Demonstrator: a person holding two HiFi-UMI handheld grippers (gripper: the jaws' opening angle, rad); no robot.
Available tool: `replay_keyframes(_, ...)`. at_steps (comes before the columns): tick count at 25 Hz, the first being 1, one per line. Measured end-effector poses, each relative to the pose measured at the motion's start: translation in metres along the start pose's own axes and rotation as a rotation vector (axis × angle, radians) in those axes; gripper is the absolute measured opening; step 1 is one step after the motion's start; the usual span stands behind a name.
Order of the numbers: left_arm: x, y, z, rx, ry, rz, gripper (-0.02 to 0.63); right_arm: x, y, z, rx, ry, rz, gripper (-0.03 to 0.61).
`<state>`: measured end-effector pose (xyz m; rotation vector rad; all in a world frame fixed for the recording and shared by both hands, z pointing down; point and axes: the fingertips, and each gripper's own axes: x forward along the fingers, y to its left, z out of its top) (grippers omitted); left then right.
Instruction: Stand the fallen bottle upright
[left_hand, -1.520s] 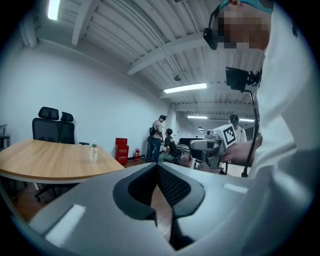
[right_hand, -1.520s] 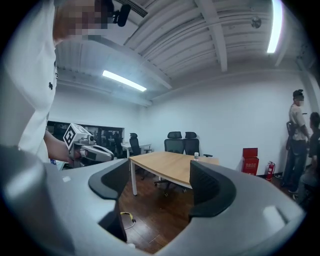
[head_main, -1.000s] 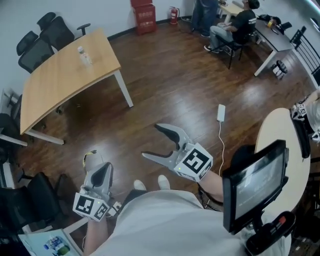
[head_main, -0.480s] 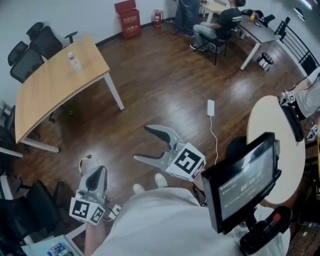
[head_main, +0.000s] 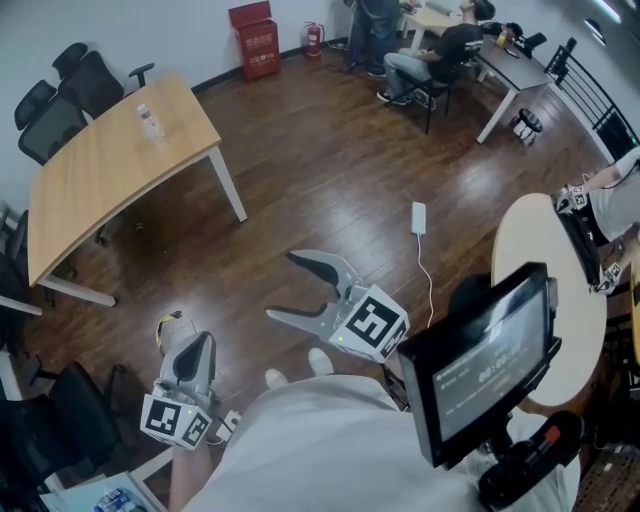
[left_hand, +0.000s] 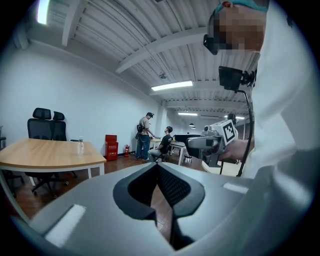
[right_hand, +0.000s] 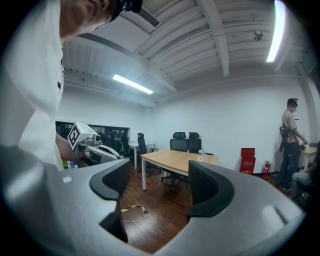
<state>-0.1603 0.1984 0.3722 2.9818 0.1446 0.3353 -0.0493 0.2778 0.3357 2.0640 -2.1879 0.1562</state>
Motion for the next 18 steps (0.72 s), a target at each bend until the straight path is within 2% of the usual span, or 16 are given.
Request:
replay_keyframes(9,0.02,-0.007,0.016,0.003,0.003,-0.036,0.0,-0.003,-0.016,0.005,0.012,-0.001,-0.002,0.365)
replay_keyframes(18,0.048,-0.001,0.015,0.006,-0.021,-0.034,0.0,-0.011,-0.046,-0.022,0.044,-0.006,-0.028,0.362)
